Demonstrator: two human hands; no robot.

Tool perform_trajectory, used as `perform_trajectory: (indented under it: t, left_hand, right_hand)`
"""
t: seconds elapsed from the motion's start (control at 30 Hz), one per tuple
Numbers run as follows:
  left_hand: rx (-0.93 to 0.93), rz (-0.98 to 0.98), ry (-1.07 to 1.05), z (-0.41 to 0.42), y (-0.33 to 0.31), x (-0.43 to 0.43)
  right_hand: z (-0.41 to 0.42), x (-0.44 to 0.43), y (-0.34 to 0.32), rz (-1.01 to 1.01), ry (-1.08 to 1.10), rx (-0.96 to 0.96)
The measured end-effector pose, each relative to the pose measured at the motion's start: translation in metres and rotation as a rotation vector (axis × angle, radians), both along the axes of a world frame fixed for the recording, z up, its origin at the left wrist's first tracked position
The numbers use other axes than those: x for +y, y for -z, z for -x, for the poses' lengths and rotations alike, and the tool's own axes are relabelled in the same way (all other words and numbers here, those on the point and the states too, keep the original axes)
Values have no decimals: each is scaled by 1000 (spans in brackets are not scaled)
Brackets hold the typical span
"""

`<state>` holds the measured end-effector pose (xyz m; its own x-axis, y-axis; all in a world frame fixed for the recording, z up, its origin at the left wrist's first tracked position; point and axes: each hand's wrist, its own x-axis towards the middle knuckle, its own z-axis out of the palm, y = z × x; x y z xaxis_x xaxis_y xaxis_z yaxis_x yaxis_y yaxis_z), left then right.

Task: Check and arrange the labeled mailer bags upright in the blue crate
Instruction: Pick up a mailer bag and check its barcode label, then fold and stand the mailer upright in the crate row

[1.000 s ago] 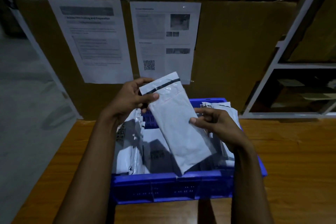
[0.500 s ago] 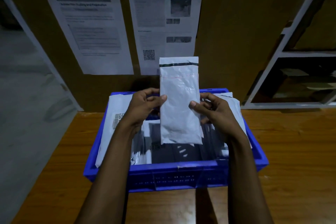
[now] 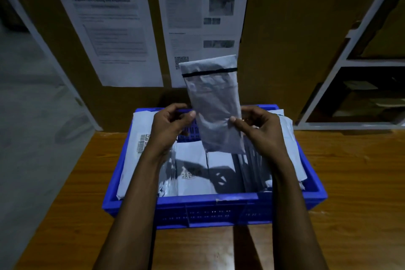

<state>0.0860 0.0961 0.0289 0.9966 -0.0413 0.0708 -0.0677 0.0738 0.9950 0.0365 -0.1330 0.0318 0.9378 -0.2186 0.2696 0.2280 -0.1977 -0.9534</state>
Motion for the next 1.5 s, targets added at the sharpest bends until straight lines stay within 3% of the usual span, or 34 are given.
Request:
perform_trajectory:
  t: [0.13, 0.33, 0.47, 0.63, 0.73, 0.87, 0.97, 1.2, 1.33, 1.5]
  left_hand:
    - [66, 40, 99, 14, 1, -14]
    - [60, 158, 128, 20, -4, -22]
    - [80, 68, 40, 14, -4, -12]
    - [28, -60, 47, 8, -6, 4]
    - [9, -86, 131, 6, -13, 9]
    - [10, -171, 217, 4, -19, 9]
    - [45, -184, 195, 3, -14, 7]
    - [165, -120, -35, 0, 5, 18]
    - [181, -147, -44, 1, 10, 19]
    - [224, -189, -3, 7, 18, 8]
  right_hand:
    - [-1, 16, -1, 293, 140, -202]
    - [-3, 47, 9, 420, -24, -269]
    - [-4, 44, 10, 419, -128, -213]
    - [-4, 29, 1, 351, 34, -192]
    - [-5, 25, 2, 305, 70, -25]
    - [-1, 26, -4, -218, -110, 230]
    - [2, 23, -9, -319, -85, 251]
    - [-12, 10, 2, 105, 45, 465]
    - [-34, 32, 16, 221, -97, 607]
    - [-69, 67, 38, 330, -349, 935]
